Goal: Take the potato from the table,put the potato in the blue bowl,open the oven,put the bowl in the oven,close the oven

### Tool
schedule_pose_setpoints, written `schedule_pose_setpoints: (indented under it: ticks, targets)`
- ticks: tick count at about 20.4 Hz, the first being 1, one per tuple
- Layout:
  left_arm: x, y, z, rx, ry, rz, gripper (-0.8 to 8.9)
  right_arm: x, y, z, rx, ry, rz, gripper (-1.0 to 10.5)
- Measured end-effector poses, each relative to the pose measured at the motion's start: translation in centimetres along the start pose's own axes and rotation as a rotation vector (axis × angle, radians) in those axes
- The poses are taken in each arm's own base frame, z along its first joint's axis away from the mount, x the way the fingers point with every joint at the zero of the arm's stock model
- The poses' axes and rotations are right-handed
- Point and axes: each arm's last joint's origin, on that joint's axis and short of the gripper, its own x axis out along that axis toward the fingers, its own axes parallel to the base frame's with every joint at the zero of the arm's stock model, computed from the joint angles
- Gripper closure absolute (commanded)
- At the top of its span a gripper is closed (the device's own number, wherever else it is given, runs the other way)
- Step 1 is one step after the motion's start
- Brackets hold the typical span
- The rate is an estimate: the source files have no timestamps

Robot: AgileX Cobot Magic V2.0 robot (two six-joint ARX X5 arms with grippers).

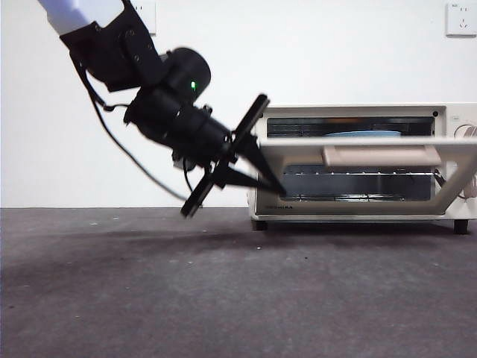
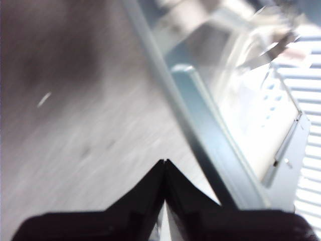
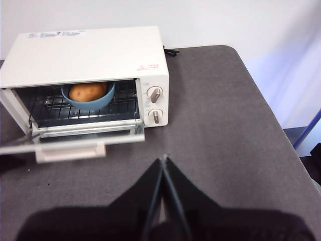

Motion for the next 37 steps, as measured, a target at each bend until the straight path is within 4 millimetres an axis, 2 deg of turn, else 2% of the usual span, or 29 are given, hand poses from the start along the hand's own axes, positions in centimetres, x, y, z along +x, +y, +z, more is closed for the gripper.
schedule_pose_setpoints:
  ticks: [7,10,14,17,21,24,29,31,34,37]
  targets:
    - [-2.0,-5.0,3.2,0.1,-0.196,-0.081,8.19,0.0,0.0,0.0,0.0,0.0,0.0,9.6]
    - [-3.2,-6.3,4.3,0.122,-0.233,-0.115,8.19,0.0,0.0,0.0,-0.002,0.0,0.0,9.6]
    - [-5.1,-7.8,5.5,0.156,-0.167,-0.18,8.19,0.0,0.0,0.0,-0.024,0.0,0.0,9.6]
    - [-6.7,-8.9,5.0,0.216,-0.112,-0.163,8.19,0.0,0.0,0.0,-0.035,0.0,0.0,9.5]
    - [-10.3,-11.2,1.7,0.359,-0.101,-0.026,8.19,0.0,0.0,0.0,-0.039,0.001,0.0,9.5]
    - [-14.7,-13.7,-2.3,0.546,-0.16,0.143,8.19,0.0,0.0,0.0,-0.043,0.001,0.002,9.5]
    - [-22.6,-17.3,-10.6,0.849,-0.299,0.416,8.18,0.0,0.0,0.0,-0.045,0.001,0.004,9.5]
    - [-25.5,-18.2,-13.6,0.935,-0.367,0.439,8.18,0.0,0.0,0.0,-0.045,0.002,0.004,9.5]
    - [-29.2,-19.0,-17.0,1.017,-0.445,0.36,8.18,0.2,0.1,0.1,-0.047,0.008,0.004,9.5]
    - [-32.3,-19.0,-19.3,1.057,-0.517,0.292,8.18,0.6,0.2,0.3,-0.049,0.019,0.004,9.5]
